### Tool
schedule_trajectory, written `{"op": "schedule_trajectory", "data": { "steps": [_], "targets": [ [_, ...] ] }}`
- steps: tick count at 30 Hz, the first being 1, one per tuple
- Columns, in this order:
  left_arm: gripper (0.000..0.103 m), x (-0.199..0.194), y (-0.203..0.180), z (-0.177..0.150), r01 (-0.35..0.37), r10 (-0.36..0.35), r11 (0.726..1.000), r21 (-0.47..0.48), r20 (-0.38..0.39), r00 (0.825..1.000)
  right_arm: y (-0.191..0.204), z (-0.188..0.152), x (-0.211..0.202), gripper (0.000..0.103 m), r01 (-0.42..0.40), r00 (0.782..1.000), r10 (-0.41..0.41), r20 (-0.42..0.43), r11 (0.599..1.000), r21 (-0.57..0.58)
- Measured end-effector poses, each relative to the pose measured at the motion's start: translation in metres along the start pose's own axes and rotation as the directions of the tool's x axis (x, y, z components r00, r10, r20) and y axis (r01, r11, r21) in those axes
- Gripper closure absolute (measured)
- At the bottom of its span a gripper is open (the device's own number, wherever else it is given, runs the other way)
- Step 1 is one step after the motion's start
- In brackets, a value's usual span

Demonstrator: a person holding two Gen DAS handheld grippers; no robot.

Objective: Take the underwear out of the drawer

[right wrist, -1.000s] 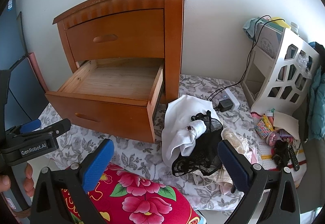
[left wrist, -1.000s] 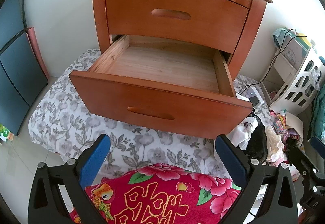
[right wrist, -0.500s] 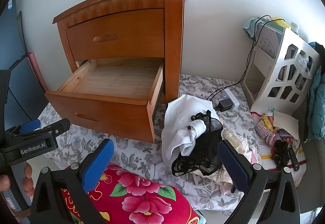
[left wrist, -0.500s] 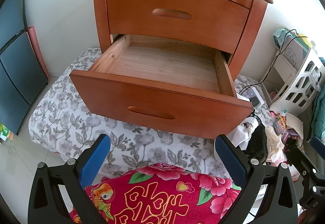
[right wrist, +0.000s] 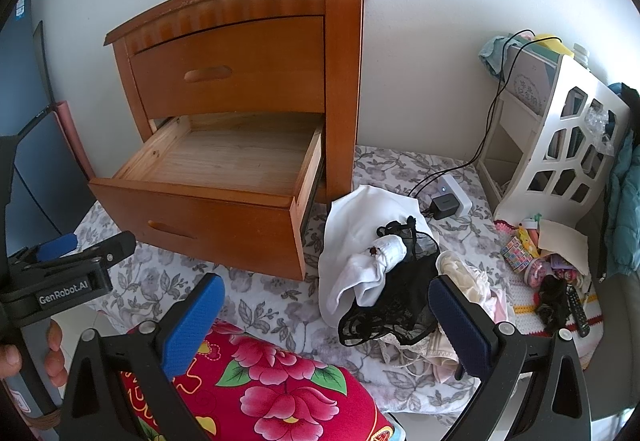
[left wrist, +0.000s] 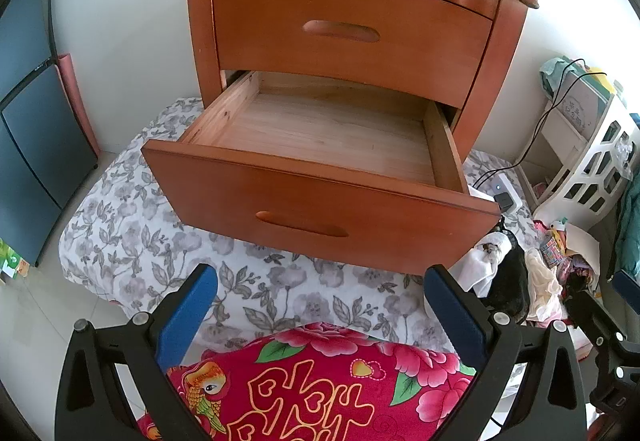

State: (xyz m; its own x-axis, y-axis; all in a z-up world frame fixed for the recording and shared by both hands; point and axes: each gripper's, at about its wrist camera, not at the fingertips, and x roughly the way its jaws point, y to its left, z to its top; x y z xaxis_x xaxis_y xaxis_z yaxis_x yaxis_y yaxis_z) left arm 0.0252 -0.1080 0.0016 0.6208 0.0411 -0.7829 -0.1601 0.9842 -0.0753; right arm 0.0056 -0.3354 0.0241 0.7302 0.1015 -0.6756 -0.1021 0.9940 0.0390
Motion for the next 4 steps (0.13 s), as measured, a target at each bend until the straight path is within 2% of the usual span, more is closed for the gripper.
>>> {"op": "schedule_trajectory", "data": {
  "steps": [4],
  "targets": [
    [0.0,-0.0001,-0.0009,-0.0003,0.002,-0.002,1.0,-0.001,0.0,1.0,0.0001,0.0,0.0002,0.0,0.0,1.0,0.0,0.0,1.0,0.0]
  ]
}}
